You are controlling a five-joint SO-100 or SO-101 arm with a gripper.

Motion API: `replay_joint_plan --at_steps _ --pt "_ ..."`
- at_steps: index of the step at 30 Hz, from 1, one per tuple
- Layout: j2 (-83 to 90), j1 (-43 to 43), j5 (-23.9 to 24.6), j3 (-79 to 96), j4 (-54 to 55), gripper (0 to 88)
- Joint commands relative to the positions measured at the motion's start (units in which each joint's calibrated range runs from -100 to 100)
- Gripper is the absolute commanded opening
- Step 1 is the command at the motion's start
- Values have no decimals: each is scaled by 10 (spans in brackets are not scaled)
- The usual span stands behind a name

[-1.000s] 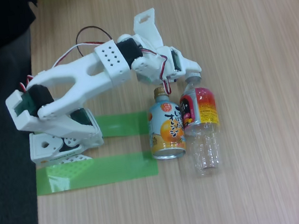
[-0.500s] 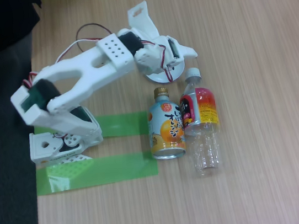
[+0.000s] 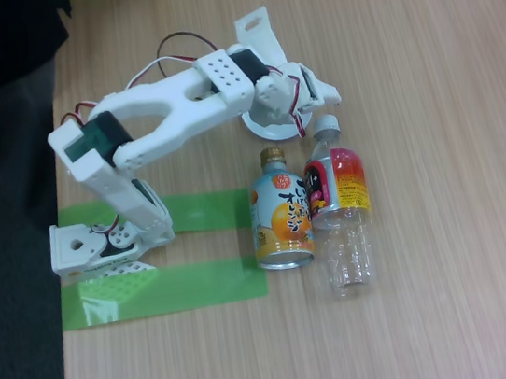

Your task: Pick up the plastic bottle and stand it up on the white place

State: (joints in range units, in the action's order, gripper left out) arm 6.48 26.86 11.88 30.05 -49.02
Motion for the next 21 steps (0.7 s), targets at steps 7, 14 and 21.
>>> replay_joint_plan --at_steps 7,14,21 --pt "-42 -12 2 -57 14 256" --pt "-69 -29 -2 -61 41 256" --pt "-71 -29 2 -56 41 256"
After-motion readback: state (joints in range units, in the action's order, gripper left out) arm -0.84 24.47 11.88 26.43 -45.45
